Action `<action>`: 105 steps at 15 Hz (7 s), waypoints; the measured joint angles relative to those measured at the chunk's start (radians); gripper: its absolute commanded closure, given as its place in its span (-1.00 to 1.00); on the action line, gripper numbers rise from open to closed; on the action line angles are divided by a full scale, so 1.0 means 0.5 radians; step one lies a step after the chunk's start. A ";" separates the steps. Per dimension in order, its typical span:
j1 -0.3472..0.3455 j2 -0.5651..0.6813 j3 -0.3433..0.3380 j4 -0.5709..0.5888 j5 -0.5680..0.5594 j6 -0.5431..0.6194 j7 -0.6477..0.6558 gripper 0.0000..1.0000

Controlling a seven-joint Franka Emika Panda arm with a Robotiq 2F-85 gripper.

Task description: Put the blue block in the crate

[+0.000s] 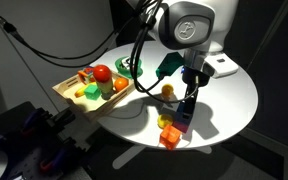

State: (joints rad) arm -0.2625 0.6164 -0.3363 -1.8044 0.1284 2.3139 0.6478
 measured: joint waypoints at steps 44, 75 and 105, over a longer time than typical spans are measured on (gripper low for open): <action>0.174 -0.538 0.078 -0.397 -0.468 -0.105 -0.688 0.44; 0.309 -0.729 0.210 -0.704 -0.655 0.125 -0.702 0.44; 0.609 -1.327 0.757 -1.089 -0.857 -0.171 -1.042 0.44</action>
State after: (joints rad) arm 0.0421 -0.0469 0.0424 -2.3487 -0.3003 2.2286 0.1270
